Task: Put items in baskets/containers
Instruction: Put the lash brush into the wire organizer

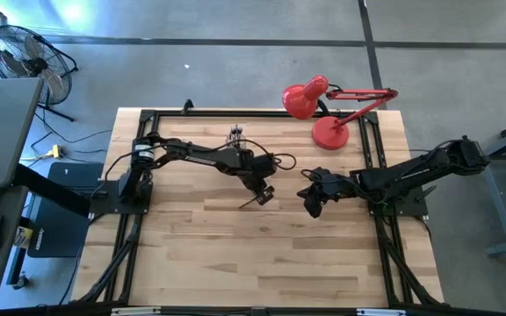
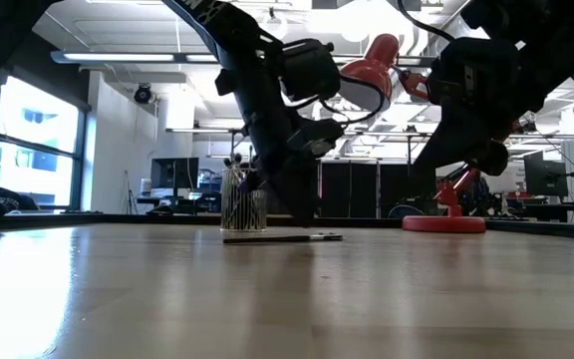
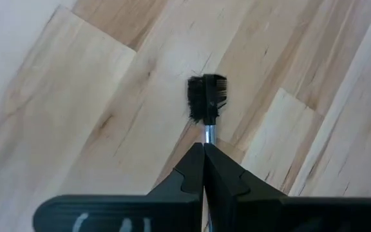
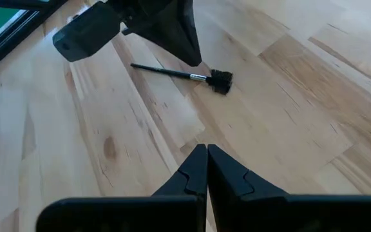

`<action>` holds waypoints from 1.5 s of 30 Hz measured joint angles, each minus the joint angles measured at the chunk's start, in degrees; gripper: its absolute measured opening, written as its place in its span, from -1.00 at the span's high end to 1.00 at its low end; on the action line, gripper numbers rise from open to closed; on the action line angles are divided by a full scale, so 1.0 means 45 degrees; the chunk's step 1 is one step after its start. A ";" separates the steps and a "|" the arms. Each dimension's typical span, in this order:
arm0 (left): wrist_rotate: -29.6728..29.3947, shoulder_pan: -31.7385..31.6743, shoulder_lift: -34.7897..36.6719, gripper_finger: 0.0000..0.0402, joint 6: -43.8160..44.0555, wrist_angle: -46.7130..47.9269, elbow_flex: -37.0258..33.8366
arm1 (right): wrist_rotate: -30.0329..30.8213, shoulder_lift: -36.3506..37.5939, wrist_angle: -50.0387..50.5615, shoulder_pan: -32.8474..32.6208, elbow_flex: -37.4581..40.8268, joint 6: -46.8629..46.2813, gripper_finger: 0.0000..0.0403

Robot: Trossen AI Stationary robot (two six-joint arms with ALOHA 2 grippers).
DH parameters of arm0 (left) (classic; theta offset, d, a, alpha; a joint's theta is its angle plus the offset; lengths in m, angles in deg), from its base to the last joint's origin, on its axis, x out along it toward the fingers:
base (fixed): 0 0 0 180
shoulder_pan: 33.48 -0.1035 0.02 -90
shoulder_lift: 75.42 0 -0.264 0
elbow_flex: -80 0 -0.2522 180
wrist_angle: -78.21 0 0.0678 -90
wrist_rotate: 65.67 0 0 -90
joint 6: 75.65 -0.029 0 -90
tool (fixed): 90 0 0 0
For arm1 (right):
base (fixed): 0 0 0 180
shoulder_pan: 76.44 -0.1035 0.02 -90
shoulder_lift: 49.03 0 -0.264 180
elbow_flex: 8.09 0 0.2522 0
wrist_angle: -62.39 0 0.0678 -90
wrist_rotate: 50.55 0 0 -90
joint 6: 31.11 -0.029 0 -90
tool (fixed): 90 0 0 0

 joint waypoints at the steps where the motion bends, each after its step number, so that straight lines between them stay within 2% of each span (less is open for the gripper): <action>1: -0.0012 -0.0004 0.0000 1.00 0.0004 0.0027 0.0000 | 0.0000 0.0000 0.0003 0.0000 0.0000 0.0000 1.00; 8: -0.0112 0.0029 0.0519 1.00 0.0004 -0.0001 0.0010 | 0.0105 0.0000 0.0460 0.0000 0.0000 0.0005 1.00; 15: -0.1969 0.0508 0.1622 1.00 -0.0569 0.1414 -0.0022 | 0.0932 0.0000 0.1247 0.0000 0.0000 0.0005 1.00; 18: -0.2276 0.0793 0.2020 1.00 -0.0776 0.1330 -0.0202 | 0.1382 0.0000 0.1248 0.0000 0.0000 0.0005 1.00; 24: -0.2885 0.1375 0.3070 1.00 -0.0522 0.0746 -0.2021 | 0.1742 0.0000 0.0933 0.0000 0.0000 0.0105 1.00; 32: -0.2387 0.1525 0.5010 1.00 0.0684 -0.1726 -0.5434 | 0.1512 -0.0502 -0.1090 -0.0002 -0.0120 0.0028 1.00; 33: -0.2222 0.1520 0.5091 1.00 0.0729 -0.2268 -0.5700 | 0.1465 -0.0702 -0.1067 0.0000 -0.0278 0.0005 1.00; 35: -0.1983 0.1527 0.5373 1.00 0.0806 -0.2027 -0.6269 | 0.1444 -0.1317 -0.1036 -0.0005 -0.0823 0.0005 1.00; 40: -0.1434 0.1718 0.5370 1.00 0.0757 -0.2256 -0.6669 | 0.0900 -0.3335 -0.0477 0.0000 -0.2875 0.0856 1.00; 45: -0.1200 0.2091 0.5357 1.00 0.0710 -0.2384 -0.6649 | 0.0426 -0.5383 0.2966 0.0203 -0.5435 0.1425 1.00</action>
